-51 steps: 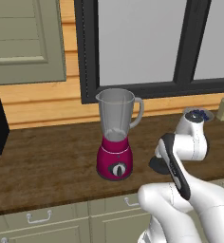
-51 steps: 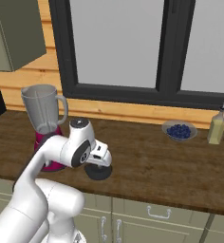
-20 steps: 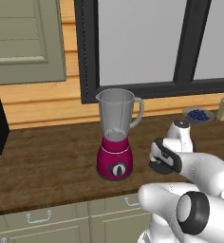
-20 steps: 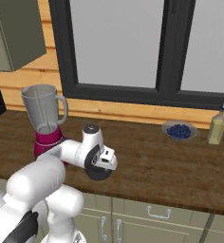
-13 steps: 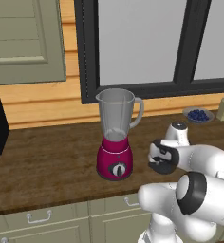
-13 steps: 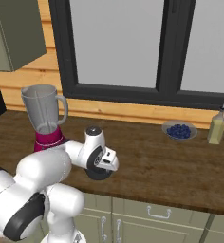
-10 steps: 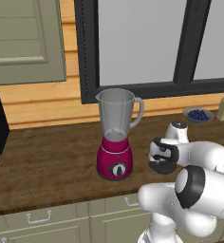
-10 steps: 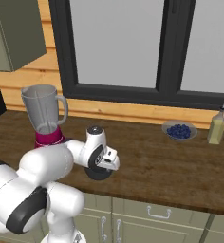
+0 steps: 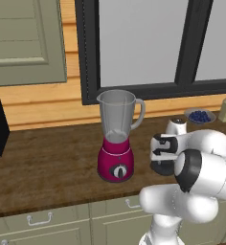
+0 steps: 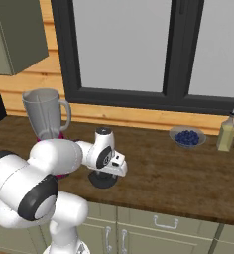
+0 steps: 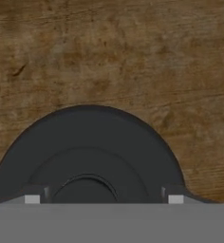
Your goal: Close the lid blender by securely placing the lid on top.
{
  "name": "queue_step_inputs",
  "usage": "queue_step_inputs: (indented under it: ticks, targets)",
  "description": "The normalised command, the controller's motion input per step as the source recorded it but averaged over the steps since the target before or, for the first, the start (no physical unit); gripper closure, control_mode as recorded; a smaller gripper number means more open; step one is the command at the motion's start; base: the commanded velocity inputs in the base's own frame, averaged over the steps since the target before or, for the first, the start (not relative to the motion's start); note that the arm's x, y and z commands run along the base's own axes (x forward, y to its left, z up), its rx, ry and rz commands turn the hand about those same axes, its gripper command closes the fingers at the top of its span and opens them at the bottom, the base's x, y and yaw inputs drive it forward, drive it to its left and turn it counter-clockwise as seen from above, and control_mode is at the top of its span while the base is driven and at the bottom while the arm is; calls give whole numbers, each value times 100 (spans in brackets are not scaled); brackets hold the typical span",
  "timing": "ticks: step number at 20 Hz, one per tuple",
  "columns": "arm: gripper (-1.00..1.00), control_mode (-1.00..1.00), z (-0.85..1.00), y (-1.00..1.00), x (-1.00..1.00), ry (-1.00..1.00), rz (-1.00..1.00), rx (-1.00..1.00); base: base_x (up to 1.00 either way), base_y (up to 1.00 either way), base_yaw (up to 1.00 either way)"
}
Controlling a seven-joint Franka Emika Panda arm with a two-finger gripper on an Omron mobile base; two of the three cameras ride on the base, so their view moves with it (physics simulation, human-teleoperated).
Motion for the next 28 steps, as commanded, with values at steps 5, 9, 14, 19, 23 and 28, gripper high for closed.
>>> queue_step_inputs:
  ticks: [5, 9, 14, 19, 23, 28]
  targets:
    - [100, -100, -77, 34, -43, 7, 0, -5, 0, 0, 0]
    - [100, -100, -69, 41, -53, 1, 0, -3, 0, 0, 0]
    - [100, -100, -68, 28, -53, 0, 0, 0, 0, 0, 0]
    - [100, -100, -60, 4, -31, 0, 1, 0, 0, 0, 0]
    - [100, -100, -16, 0, -11, 0, 2, 2, 0, 0, 0]
    - [100, -100, 49, 0, -10, 0, 0, 0, 0, 0, 0]
